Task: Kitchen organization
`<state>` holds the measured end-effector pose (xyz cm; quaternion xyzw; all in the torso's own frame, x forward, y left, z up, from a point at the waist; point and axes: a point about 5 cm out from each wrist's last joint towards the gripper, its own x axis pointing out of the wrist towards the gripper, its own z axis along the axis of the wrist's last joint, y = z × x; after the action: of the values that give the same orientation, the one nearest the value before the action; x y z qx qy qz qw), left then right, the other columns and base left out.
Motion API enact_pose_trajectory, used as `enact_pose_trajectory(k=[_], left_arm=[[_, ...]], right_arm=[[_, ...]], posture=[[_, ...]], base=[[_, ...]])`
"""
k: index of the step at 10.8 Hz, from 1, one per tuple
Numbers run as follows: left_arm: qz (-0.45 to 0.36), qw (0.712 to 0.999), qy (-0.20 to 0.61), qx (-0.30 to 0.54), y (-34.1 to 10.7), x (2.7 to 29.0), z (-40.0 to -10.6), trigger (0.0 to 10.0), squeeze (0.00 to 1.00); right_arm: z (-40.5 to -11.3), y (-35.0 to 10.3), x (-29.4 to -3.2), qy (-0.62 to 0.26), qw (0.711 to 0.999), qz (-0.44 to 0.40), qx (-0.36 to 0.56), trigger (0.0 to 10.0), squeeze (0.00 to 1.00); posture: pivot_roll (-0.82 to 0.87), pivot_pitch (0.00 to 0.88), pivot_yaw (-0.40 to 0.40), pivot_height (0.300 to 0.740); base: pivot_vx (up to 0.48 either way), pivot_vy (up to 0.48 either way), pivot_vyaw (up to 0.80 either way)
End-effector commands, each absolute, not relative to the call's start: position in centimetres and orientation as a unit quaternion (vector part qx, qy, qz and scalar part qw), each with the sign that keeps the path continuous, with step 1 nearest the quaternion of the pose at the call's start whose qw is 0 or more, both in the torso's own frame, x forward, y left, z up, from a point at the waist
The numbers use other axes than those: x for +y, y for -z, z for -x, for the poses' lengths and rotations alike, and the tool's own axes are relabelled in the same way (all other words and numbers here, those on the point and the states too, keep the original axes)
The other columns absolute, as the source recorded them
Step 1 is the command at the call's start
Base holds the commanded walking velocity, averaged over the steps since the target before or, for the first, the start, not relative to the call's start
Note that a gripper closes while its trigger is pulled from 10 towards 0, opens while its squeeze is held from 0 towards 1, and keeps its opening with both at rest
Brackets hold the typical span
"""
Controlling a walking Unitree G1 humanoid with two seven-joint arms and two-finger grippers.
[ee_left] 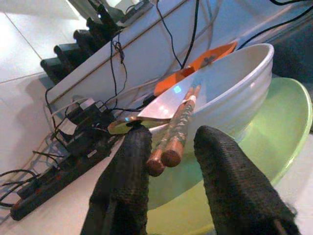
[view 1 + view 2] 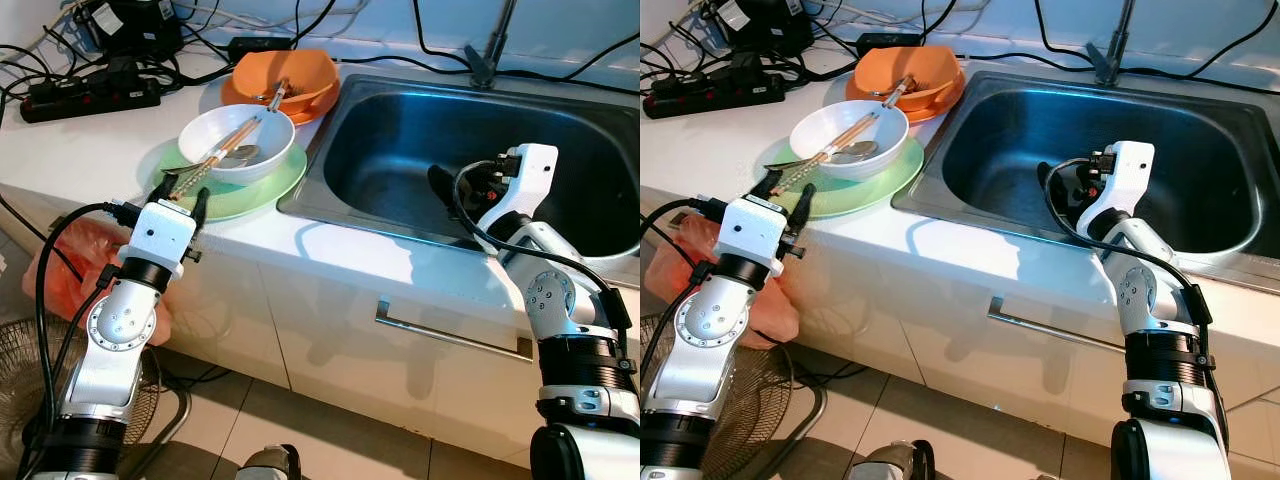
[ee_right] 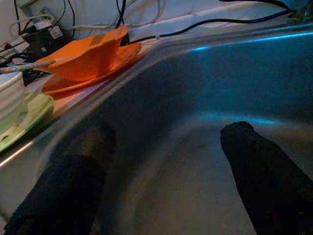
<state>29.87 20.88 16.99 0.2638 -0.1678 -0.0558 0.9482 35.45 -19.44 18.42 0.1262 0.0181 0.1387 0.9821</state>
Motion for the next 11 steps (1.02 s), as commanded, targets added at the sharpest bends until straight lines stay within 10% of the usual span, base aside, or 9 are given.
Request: enact_pose_trajectory(k=[1,3,7,8,9,11], left_arm=[[-0.274,0.945,0.046,-0.173,-17.50,21.21,-30.18,3.8,0.00],[-0.296,0.936,0.038,-0.184,-17.98,21.27,-30.18,10.0,0.00],[-0.309,0.929,0.062,-0.193,-17.99,20.43,-29.97,10.0,0.00],[-0.303,0.931,0.067,-0.190,-17.91,20.38,-30.04,6.2,0.00],[-0.301,0.932,0.069,-0.191,-17.95,20.34,-30.10,0.0,0.00],[-0.299,0.932,0.070,-0.193,-18.01,20.32,-30.15,0.0,0.00]], right_arm=[[-35.29,-18.52,-19.42,-0.139,0.981,-0.132,0.018,10.0,0.00],[-35.33,-18.57,-19.45,-0.138,0.982,-0.131,0.017,10.0,0.00],[-35.43,-18.69,-19.35,-0.140,0.981,-0.132,0.015,10.0,0.00],[-35.42,-18.71,-19.35,-0.139,0.981,-0.133,0.014,10.0,0.00],[-35.45,-18.71,-19.36,-0.138,0.981,-0.133,0.014,10.0,0.00],[-35.51,-18.76,-19.39,-0.137,0.981,-0.133,0.013,10.0,0.00]], posture=[[0.09,0.091,0.060,0.740],[0.09,0.091,0.059,0.740],[0.09,0.090,0.059,0.740],[0.09,0.089,0.060,0.740],[0.09,0.089,0.059,0.740],[0.09,0.090,0.059,0.740]], base=[[0.000,0.000,0.00],[0.000,0.000,0.00],[0.000,0.000,0.00],[0.000,0.000,0.00],[0.000,0.000,0.00],[0.000,0.000,0.00]])
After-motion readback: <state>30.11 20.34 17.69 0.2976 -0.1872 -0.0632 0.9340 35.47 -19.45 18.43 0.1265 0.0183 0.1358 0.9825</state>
